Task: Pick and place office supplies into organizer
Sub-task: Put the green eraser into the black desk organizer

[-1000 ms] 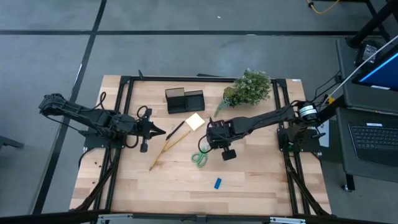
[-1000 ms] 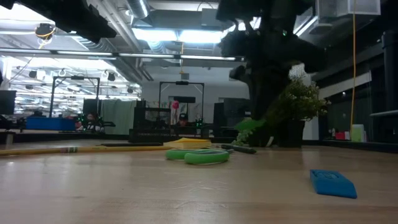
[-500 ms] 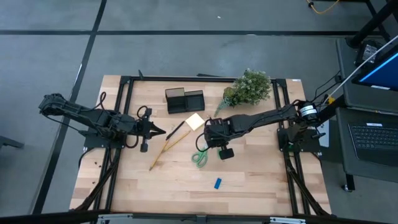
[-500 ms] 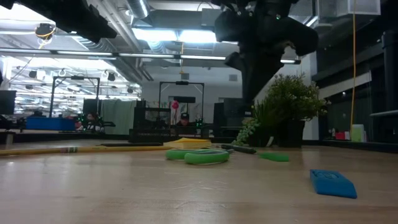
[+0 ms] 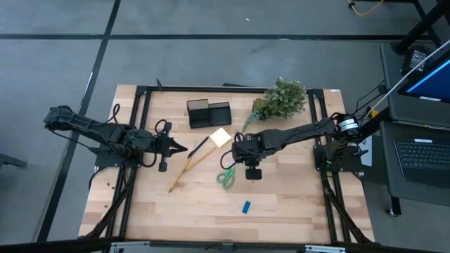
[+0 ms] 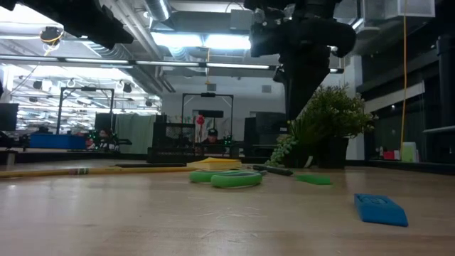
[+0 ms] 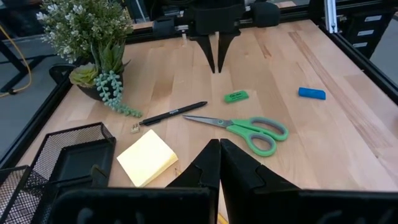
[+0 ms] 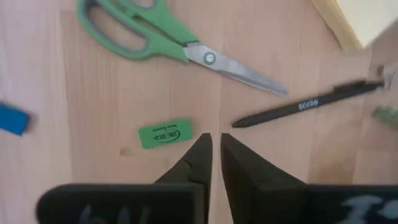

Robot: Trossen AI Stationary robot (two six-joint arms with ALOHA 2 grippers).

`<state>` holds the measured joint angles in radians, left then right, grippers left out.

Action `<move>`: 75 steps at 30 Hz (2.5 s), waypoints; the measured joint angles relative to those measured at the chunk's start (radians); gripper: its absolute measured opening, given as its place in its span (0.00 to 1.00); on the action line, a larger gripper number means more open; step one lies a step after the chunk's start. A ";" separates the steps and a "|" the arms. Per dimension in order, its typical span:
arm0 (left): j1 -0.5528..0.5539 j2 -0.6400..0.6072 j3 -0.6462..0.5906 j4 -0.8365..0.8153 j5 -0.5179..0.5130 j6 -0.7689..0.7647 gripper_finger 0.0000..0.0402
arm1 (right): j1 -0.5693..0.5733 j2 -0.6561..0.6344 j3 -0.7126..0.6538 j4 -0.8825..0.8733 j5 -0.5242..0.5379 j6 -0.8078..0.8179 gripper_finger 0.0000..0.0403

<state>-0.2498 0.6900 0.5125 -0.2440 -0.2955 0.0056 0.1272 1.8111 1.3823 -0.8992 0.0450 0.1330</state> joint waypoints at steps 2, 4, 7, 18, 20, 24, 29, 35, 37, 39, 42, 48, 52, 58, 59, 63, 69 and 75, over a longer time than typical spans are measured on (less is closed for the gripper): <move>0.000 0.000 0.000 0.000 0.000 0.000 0.01 | 0.000 0.000 0.000 -0.005 -0.019 0.053 0.14; 0.000 0.000 0.000 0.000 0.000 0.000 0.01 | 0.000 0.000 0.000 -0.005 -0.023 0.109 0.18; 0.000 0.000 0.000 0.000 0.000 0.000 0.01 | 0.000 0.000 0.000 -0.017 -0.024 0.194 0.24; 0.000 0.000 0.000 -0.023 0.000 0.008 0.01 | 0.022 -0.001 0.000 -0.058 -0.025 0.482 0.43; 0.000 0.000 0.000 -0.044 0.000 0.008 0.01 | 0.033 -0.001 0.000 -0.058 -0.024 0.536 0.44; 0.000 0.000 0.000 -0.057 0.001 0.008 0.01 | 0.061 -0.001 0.000 -0.057 -0.023 0.637 0.46; 0.000 0.000 0.000 -0.057 0.001 0.008 0.01 | 0.090 -0.001 -0.032 -0.022 -0.016 0.730 0.46; 0.000 0.000 0.000 -0.057 0.028 0.008 0.01 | 0.097 -0.001 -0.109 0.087 -0.014 0.828 0.46; 0.000 0.000 0.000 -0.056 0.035 0.008 0.01 | 0.097 -0.001 -0.135 0.141 -0.013 0.836 0.46; 0.000 0.000 0.000 -0.057 0.035 0.008 0.01 | 0.097 -0.001 -0.163 0.181 -0.013 0.835 0.46; 0.000 0.000 0.000 -0.057 0.035 0.008 0.01 | 0.097 -0.001 -0.181 0.232 -0.013 0.835 0.46; 0.000 0.000 0.000 -0.057 0.036 -0.002 0.01 | 0.097 0.000 -0.194 0.236 -0.012 0.858 0.46; 0.000 0.000 0.000 -0.057 0.036 -0.003 0.01 | 0.097 0.020 -0.194 0.250 -0.012 0.861 0.46; 0.000 0.000 0.000 -0.062 0.036 -0.003 0.01 | 0.097 0.090 -0.194 0.253 -0.012 0.887 0.46; 0.000 0.000 0.000 -0.062 0.035 -0.003 0.01 | 0.094 0.100 -0.194 0.252 -0.012 0.892 0.46; 0.000 0.000 0.000 -0.063 0.036 -0.002 0.01 | 0.090 0.121 -0.189 0.248 -0.010 0.910 0.46; 0.000 0.000 0.000 -0.064 0.036 -0.002 0.01 | 0.090 0.122 -0.187 0.251 -0.009 0.934 0.46; 0.000 0.000 0.000 -0.067 0.035 -0.002 0.01 | 0.090 0.124 -0.187 0.250 -0.009 0.937 0.46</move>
<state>-0.2499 0.6903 0.5125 -0.3111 -0.2600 0.0040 0.2173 1.9347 1.1954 -0.6491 0.0357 1.0700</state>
